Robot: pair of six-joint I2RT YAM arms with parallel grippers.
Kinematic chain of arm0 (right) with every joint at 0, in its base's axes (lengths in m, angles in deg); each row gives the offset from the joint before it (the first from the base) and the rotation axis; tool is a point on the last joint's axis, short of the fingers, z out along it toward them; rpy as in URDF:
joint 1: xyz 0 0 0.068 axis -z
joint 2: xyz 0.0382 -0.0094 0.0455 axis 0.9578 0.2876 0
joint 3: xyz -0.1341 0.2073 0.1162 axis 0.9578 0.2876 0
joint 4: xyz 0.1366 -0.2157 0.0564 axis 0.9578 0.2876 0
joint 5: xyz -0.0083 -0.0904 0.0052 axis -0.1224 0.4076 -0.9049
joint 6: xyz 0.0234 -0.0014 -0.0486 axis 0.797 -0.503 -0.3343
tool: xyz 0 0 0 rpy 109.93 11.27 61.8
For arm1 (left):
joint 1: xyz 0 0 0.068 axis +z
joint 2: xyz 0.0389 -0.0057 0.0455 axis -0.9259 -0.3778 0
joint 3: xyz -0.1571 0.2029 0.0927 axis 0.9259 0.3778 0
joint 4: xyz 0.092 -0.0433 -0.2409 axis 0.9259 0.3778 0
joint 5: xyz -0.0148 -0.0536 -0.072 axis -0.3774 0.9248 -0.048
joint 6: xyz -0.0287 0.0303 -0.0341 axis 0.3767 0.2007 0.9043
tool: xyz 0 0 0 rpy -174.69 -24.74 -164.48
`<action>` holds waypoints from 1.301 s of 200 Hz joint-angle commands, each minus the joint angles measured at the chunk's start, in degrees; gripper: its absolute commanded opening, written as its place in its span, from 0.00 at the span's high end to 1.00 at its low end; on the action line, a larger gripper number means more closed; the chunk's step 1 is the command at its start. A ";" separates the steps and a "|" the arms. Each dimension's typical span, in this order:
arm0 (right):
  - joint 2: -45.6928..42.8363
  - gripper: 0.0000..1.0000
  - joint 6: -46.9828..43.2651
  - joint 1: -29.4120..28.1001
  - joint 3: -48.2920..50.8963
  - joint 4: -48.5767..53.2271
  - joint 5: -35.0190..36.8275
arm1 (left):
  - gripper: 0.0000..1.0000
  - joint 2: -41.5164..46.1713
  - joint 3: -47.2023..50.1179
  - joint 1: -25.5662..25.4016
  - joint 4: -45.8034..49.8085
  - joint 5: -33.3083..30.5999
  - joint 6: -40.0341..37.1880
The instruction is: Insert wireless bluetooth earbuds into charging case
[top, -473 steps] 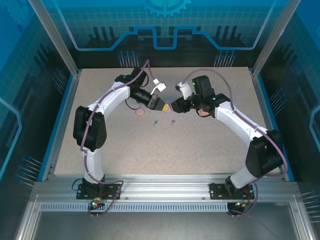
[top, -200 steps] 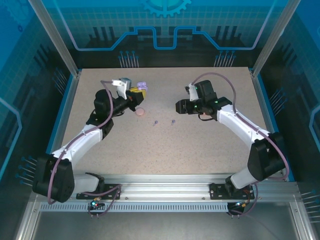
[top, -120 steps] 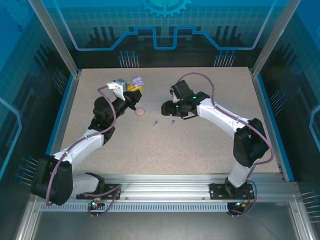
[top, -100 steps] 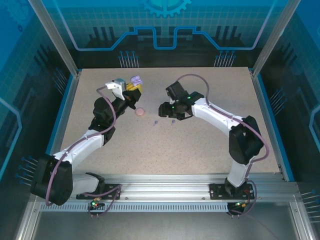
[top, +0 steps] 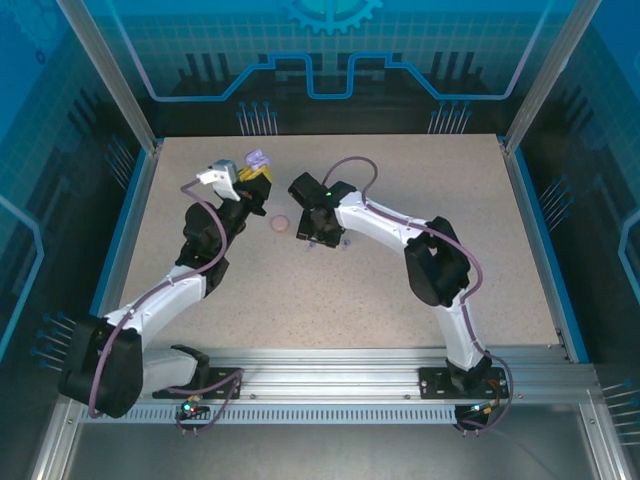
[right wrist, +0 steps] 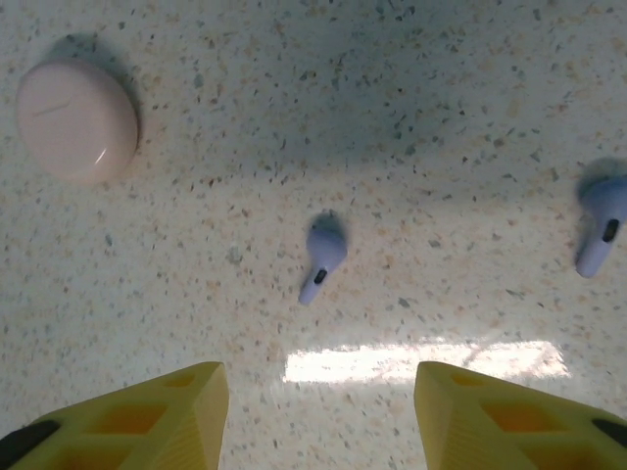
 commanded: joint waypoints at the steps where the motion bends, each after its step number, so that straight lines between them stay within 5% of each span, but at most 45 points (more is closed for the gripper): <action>1: 3.60 0.47 3.84 -0.59 -4.17 5.48 2.42 | 1.00 1.97 0.65 -0.39 -2.77 -0.63 0.44; 96: 16.65 0.57 6.78 -0.38 -18.94 12.41 2.69 | 1.00 3.94 1.62 -0.46 -3.50 -1.53 0.01; 260: 20.11 0.67 7.42 0.00 -21.75 13.66 1.22 | 1.00 5.66 2.55 -0.46 -3.26 -1.37 -0.62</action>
